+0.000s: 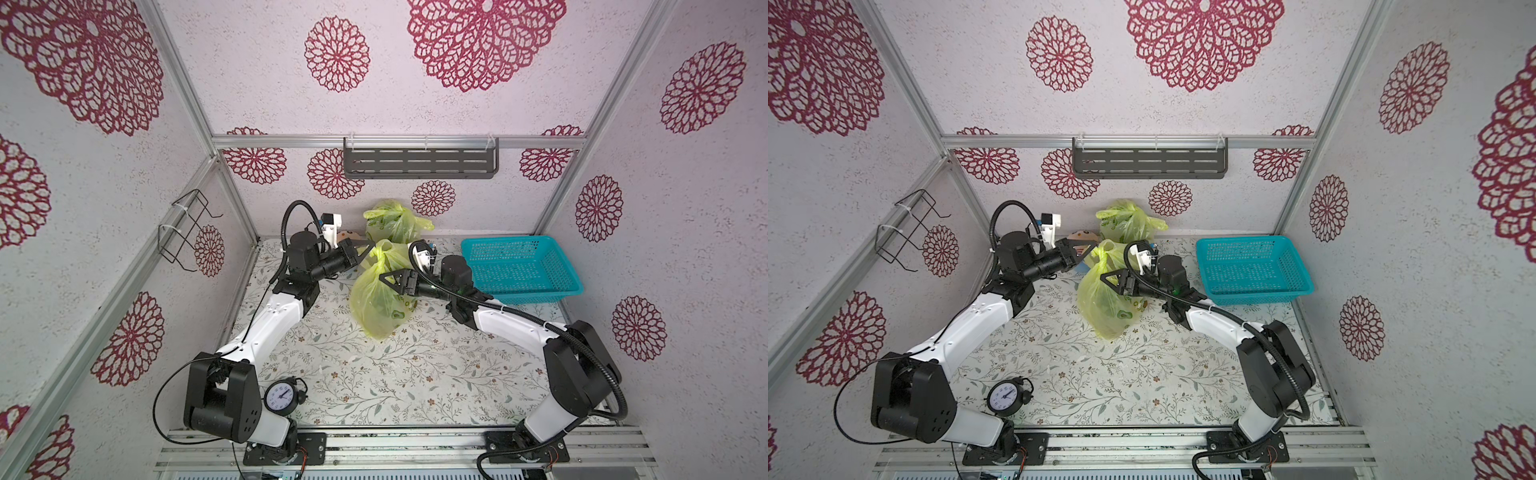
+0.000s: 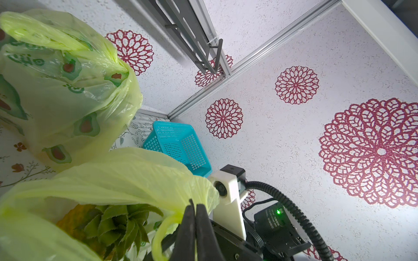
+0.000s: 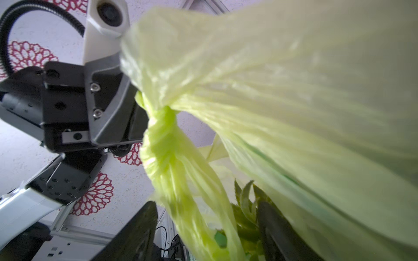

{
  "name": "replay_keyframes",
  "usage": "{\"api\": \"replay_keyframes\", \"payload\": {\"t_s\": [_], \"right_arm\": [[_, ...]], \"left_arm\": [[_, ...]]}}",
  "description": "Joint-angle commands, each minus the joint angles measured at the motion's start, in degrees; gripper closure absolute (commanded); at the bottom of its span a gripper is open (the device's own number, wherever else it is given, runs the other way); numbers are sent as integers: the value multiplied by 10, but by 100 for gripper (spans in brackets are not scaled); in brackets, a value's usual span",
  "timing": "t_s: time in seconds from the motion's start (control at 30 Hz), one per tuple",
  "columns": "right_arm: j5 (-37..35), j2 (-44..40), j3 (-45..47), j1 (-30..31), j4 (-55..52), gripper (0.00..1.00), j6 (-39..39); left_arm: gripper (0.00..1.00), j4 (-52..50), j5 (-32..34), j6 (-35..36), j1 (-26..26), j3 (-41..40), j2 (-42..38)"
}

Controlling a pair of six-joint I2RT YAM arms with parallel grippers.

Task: Place the pineapple into a plastic bag & tie a knot
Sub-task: Tie the plastic bag at the center of the board.

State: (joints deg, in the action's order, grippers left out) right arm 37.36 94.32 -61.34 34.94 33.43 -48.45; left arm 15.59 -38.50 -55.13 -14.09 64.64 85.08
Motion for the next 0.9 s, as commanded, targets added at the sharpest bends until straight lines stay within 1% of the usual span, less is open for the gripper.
{"api": "replay_keyframes", "payload": {"t_s": [0.0,0.1,0.33,0.43,0.5,0.53,0.63,0.7,0.87], "right_arm": [[42,-14,-4,-1,91,35,-36],[42,-28,13,-4,100,47,-35],[52,-55,37,-12,104,66,-32],[44,-63,40,-12,86,82,-20],[27,-71,37,-12,62,98,-5],[18,-77,36,-12,50,100,4],[-29,-104,36,-13,-1,100,42],[-67,-133,42,-14,-39,100,74],[-159,-185,76,-21,-107,100,119]], "left_arm": [[100,16,-1,0,4,4,-17],[100,11,3,2,4,4,-19],[100,9,3,4,4,5,-19],[100,8,4,4,4,4,-20],[100,7,5,6,4,3,-22],[100,5,6,9,4,3,-23],[100,-23,19,33,7,6,-34],[100,-54,40,58,14,6,-48],[100,-108,77,104,36,-7,-75]]}}
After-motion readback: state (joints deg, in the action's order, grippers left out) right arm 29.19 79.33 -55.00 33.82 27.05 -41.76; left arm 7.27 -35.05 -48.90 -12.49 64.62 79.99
